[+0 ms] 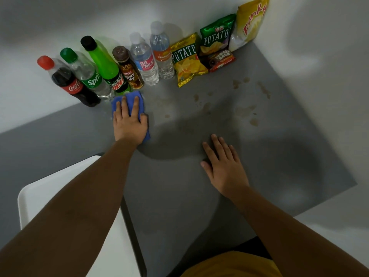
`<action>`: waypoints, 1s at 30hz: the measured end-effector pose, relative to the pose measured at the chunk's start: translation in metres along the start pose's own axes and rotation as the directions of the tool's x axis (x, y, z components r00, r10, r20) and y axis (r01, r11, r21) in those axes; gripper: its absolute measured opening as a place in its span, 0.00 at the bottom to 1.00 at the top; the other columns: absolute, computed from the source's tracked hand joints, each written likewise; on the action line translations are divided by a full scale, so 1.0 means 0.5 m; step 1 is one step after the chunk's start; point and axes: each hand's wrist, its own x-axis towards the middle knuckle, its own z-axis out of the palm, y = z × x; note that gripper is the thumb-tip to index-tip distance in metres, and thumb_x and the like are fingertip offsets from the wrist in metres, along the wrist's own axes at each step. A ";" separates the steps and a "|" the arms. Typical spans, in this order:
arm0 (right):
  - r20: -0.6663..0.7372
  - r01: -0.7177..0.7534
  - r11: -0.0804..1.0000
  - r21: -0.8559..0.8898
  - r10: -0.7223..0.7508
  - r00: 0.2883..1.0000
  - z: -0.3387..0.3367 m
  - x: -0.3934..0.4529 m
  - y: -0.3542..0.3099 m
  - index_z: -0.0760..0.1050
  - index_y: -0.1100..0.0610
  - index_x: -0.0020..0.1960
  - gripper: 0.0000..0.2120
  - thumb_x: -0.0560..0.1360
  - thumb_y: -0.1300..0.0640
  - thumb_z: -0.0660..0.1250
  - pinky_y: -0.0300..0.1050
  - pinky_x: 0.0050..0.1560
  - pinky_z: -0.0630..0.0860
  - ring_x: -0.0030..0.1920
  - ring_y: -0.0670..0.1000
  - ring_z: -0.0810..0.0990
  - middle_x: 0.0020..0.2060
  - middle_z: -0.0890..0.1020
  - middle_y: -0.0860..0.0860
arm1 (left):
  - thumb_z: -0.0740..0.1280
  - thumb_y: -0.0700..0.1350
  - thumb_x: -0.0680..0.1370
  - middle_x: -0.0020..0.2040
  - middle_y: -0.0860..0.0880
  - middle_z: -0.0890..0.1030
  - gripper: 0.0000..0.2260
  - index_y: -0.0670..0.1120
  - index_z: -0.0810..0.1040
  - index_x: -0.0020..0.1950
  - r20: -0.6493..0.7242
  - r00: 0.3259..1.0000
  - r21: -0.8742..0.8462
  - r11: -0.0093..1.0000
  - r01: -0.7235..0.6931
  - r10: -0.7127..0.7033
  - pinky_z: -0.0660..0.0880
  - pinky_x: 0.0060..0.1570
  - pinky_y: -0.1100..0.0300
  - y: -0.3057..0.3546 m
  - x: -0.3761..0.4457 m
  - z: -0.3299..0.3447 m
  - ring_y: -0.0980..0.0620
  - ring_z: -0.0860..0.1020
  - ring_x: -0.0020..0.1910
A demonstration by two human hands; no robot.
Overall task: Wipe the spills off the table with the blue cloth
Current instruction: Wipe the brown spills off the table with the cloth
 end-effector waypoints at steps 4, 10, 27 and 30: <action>-0.025 0.009 1.000 -0.006 -0.009 1.000 0.002 -0.002 -0.002 0.62 0.54 0.80 0.28 0.84 0.42 0.54 0.61 0.78 0.60 0.81 0.59 0.58 0.81 0.59 0.58 | 0.52 0.57 0.83 0.84 0.45 0.49 0.28 0.59 0.50 0.83 0.040 0.990 -0.015 0.991 -0.135 0.135 0.46 0.80 0.44 0.055 -0.007 0.005 0.42 0.47 0.82; -0.016 0.011 1.000 0.010 -0.011 1.000 0.002 -0.002 0.002 0.62 0.54 0.80 0.29 0.84 0.42 0.53 0.61 0.77 0.61 0.81 0.59 0.57 0.81 0.58 0.57 | 0.49 0.59 0.84 0.84 0.47 0.50 0.27 0.57 0.51 0.83 0.068 0.907 -0.023 0.910 -0.414 0.415 0.48 0.79 0.46 0.048 -0.089 0.018 0.43 0.48 0.82; -0.044 0.030 0.999 0.011 -0.030 0.999 0.004 -0.001 0.007 0.65 0.54 0.79 0.27 0.84 0.42 0.54 0.60 0.77 0.61 0.80 0.60 0.60 0.80 0.61 0.59 | 0.49 0.58 0.83 0.84 0.45 0.46 0.28 0.59 0.46 0.83 0.064 0.984 -0.003 0.986 -0.167 0.167 0.44 0.80 0.45 0.116 -0.002 0.022 0.42 0.44 0.82; -0.041 0.026 0.999 0.025 -0.025 0.999 0.003 0.001 0.005 0.66 0.54 0.79 0.27 0.84 0.42 0.56 0.61 0.76 0.62 0.80 0.60 0.61 0.80 0.62 0.59 | 0.50 0.58 0.84 0.84 0.45 0.47 0.28 0.57 0.47 0.83 0.080 0.955 0.024 0.958 -0.287 0.285 0.44 0.80 0.46 0.163 -0.032 0.029 0.43 0.45 0.82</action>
